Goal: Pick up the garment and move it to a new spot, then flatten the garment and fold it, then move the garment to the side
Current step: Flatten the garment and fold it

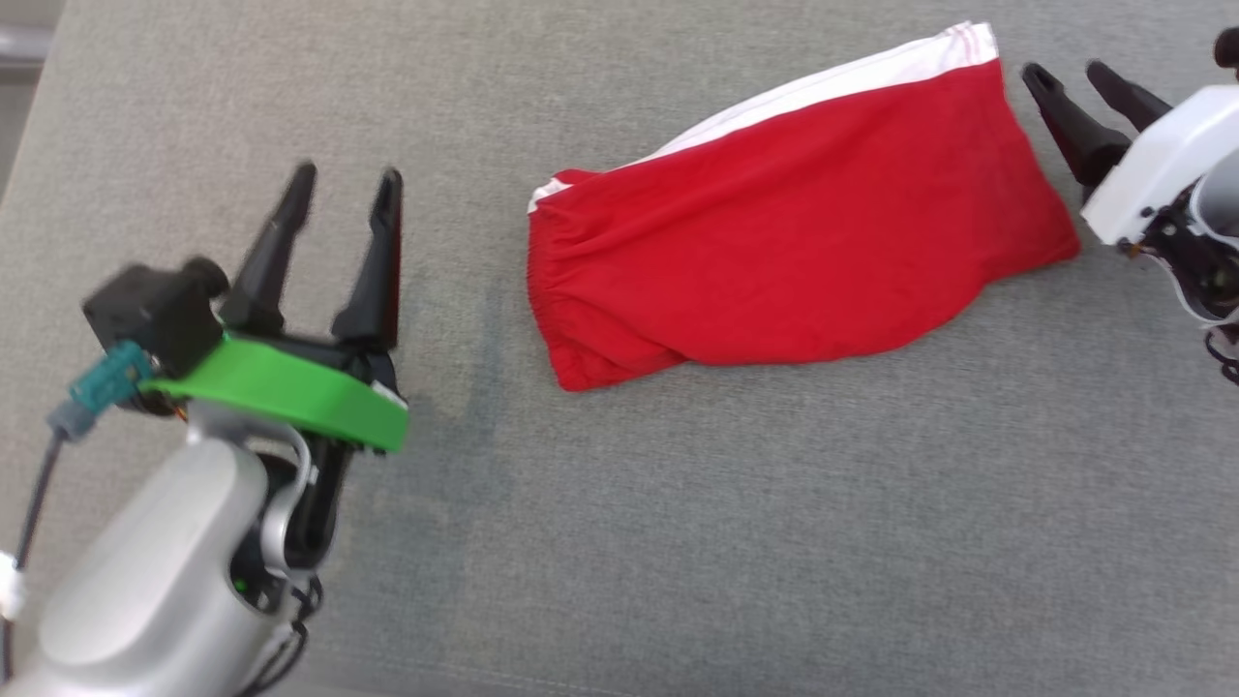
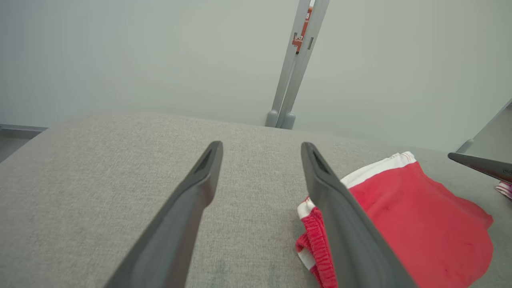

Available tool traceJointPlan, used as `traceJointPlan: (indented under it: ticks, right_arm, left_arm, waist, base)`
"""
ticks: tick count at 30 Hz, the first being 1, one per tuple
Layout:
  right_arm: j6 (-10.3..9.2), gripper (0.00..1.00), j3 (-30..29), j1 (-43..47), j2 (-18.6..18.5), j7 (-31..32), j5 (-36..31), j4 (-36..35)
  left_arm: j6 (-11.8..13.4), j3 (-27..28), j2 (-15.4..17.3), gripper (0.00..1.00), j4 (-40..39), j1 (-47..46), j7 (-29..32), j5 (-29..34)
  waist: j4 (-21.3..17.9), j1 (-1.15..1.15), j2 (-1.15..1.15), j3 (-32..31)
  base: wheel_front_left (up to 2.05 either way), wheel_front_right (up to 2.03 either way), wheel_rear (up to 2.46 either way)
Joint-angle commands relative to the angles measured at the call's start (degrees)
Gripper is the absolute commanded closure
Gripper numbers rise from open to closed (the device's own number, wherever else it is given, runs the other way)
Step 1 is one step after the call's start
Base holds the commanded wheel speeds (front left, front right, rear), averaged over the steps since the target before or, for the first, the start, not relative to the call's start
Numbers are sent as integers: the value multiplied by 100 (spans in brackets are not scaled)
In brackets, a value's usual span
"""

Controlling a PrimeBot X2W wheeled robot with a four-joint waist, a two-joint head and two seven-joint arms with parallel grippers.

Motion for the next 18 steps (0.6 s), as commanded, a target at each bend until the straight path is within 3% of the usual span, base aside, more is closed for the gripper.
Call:
traceJointPlan:
  ticks: [1, 7, 12, 18]
  right_arm:
    - [-5, 0, 51, 13, -42, 249, 104, 141]
    - [-3, 0, 84, -61, -124, 1219, 567, 451]
    - [-5, 0, 139, 91, -14, 2300, 1074, 543]
    - [-3, 0, 254, 26, 222, 2610, 1041, 615]
  left_arm:
    - [-6, 91, -105, 0, -10, 201, -62, 36]
    - [-129, 482, -501, 0, -12, 723, -92, 338]
    - [-377, 774, -925, 0, 85, 1092, -94, 679]
    - [-551, 934, -1166, 0, 246, 1229, -95, 1003]
  waist:
    - [183, 0, 0, 118]
    - [429, 0, 0, 198]
    - [521, 0, 0, 176]
    - [568, 0, 0, 181]
  base:
    - [0, 0, 0]
    - [0, 0, 0]
    - [0, 0, 0]
    - [0, 0, 0]
